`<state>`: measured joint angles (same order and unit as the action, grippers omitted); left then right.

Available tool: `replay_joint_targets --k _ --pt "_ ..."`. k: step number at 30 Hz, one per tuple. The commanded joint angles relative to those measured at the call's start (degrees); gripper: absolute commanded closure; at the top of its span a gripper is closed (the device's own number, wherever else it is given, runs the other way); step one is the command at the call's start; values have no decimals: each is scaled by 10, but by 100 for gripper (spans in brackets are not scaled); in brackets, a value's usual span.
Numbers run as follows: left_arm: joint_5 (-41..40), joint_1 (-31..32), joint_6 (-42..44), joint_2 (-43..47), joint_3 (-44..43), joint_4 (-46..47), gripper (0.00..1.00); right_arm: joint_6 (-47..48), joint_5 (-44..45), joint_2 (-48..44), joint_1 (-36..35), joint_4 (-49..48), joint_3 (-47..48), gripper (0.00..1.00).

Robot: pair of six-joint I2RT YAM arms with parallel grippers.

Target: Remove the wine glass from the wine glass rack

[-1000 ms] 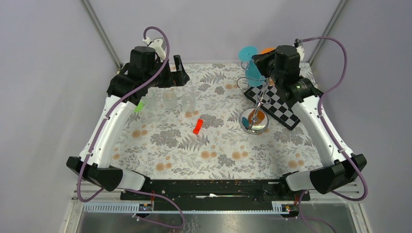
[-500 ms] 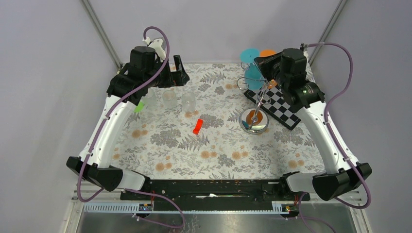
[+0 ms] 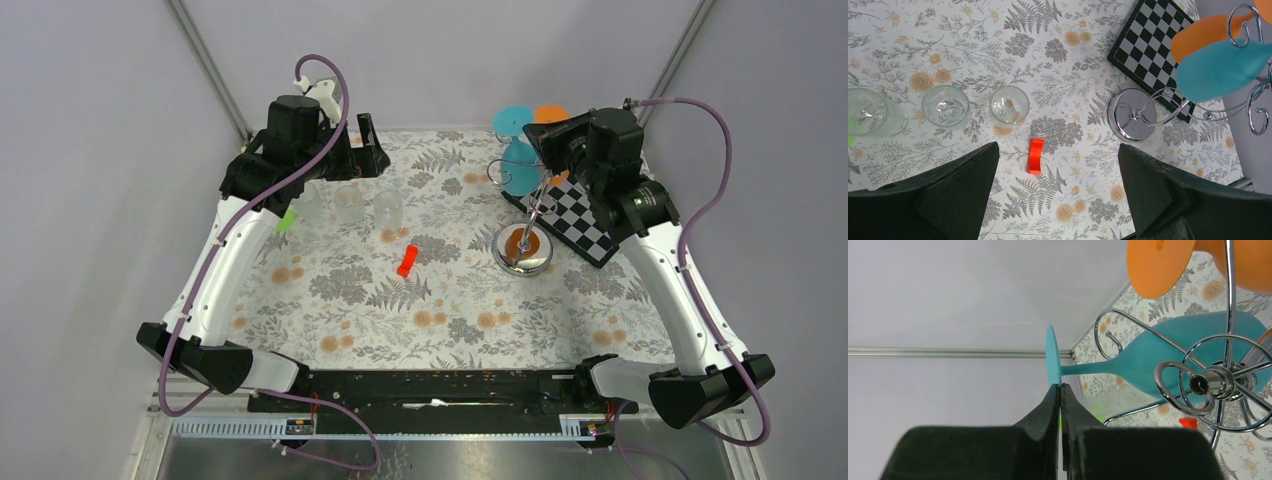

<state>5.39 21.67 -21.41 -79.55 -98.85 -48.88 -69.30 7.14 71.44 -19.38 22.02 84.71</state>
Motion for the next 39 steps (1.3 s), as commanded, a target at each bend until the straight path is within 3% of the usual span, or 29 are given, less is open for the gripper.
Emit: replay_joint_targets --k 1,18,24,27,30,36,39 --pt "2 -2 1 19 -2 30 1 -22 -25 -19 2 -26 -3 100" --pt "13 -2 -9 22 -9 40 1 -32 -151 30 2 -89 16 100" --pt "27 -13 -43 29 -10 51 1 -51 -213 48 1 -168 26 100" --pt "75 -43 -76 38 -4 66 1 -54 -246 59 -2 -207 57 100" --pt "176 -95 -127 53 23 116 1 -72 -283 73 -5 -256 82 100" --pt "322 -148 -247 78 97 280 1 -128 -326 82 -14 -336 109 100" --pt "376 -161 -342 82 145 411 1 -172 -336 83 -17 -369 114 100"
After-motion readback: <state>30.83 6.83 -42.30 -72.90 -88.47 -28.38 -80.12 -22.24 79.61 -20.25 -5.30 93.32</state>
